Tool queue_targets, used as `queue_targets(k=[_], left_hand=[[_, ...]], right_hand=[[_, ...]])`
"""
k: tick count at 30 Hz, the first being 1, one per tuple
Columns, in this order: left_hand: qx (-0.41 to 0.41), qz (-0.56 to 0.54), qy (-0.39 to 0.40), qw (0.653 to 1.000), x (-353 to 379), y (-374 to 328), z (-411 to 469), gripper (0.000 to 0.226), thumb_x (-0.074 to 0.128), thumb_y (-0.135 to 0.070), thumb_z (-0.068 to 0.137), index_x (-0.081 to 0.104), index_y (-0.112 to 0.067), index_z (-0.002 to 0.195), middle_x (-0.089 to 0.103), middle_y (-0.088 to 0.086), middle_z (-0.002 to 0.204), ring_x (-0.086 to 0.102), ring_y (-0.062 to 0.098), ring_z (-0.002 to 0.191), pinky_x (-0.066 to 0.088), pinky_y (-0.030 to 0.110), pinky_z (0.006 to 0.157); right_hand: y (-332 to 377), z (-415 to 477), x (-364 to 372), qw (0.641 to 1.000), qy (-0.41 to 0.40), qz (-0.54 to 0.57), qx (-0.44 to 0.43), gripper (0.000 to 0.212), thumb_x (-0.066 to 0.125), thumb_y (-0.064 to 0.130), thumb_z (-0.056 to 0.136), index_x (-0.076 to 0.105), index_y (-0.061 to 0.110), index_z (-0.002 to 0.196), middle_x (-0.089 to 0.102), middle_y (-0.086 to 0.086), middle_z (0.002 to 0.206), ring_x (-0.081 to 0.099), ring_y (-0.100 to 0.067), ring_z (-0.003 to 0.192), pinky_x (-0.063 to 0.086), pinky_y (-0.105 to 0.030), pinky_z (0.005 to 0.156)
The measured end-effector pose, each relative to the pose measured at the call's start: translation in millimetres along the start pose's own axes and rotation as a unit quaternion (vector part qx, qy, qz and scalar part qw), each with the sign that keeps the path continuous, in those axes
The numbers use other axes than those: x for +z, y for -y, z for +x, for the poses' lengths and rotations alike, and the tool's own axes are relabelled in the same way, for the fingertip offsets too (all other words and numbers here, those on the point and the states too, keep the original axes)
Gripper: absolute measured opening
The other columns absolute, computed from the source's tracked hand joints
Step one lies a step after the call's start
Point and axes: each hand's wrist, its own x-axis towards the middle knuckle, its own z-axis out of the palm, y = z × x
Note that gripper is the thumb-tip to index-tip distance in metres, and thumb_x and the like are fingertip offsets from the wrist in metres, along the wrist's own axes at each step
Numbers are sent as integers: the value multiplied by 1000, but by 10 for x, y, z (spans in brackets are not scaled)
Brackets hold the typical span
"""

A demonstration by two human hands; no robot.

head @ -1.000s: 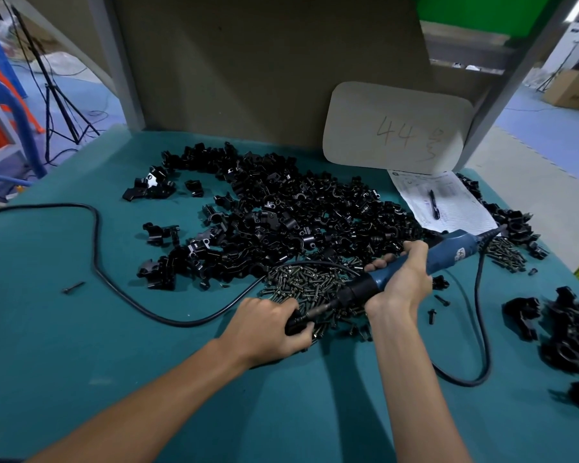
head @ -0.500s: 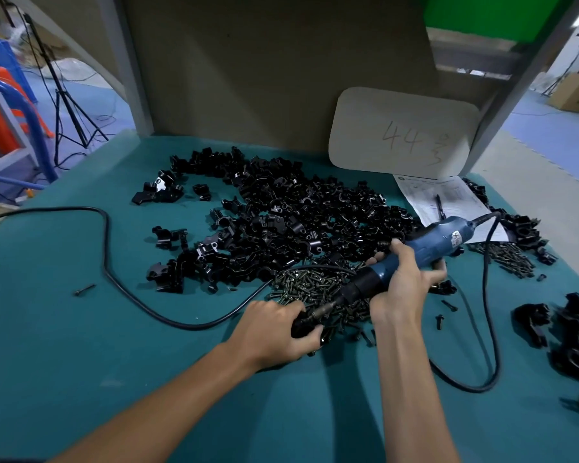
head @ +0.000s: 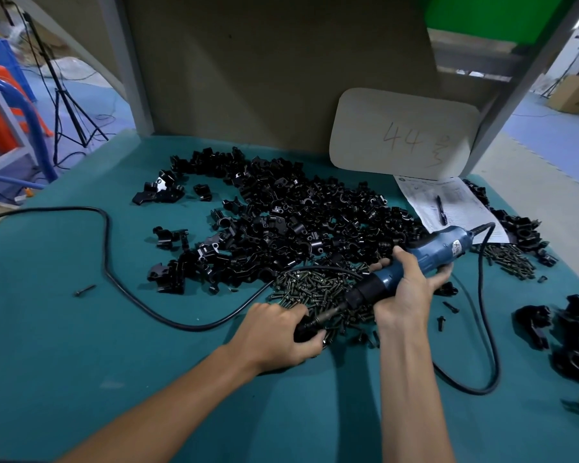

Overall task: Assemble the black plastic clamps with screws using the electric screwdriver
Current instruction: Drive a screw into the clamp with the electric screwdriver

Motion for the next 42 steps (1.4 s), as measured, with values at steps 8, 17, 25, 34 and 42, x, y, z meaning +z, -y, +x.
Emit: queue_targets(k=[8,17,25,34,42], left_hand=[[1,10,-23,1000,7,0,-9,40,41,-65,86,45,-27,71,45,-10,48,42,13,43,27,26,52],[23,21,-25,999,3,-8,-9,37,45,-60,87,45,-26,71,48,-12,50,41,13,43,28,24,53],[30,7,-38,999,-10,-12,-13,38,52,-56,86,51,-23,67,47,-10,46,45,14,37,33,22,45],[28,20,-26,999,-13,-21,-19,35,52,-57,86,42,-28,68,39,-14,48,38,13,40,21,22,51],[21,28,-18,999,5,-12,-7,39,44,-61,86,46,-26,70,44,-13,50,41,14,43,26,24,54]], right_hand=[[2,-11,-9,1000,-6,3,6,50,79,24,90,49,23,130,61,2,77,57,-13,57,53,-29,53],[4,-4,-80,998,-62,-27,8,32,72,19,85,52,18,110,57,3,64,52,-14,51,49,-27,49],[-77,-15,-19,996,-65,-56,-30,71,74,6,88,29,30,138,61,-10,104,59,-12,53,55,-32,58],[-52,-14,-16,997,-73,-30,-24,61,76,15,88,37,26,135,61,-5,85,56,-14,52,53,-30,54],[-4,-15,-44,993,-105,-52,-7,32,70,22,86,54,18,113,55,0,69,54,-14,49,50,-29,51]])
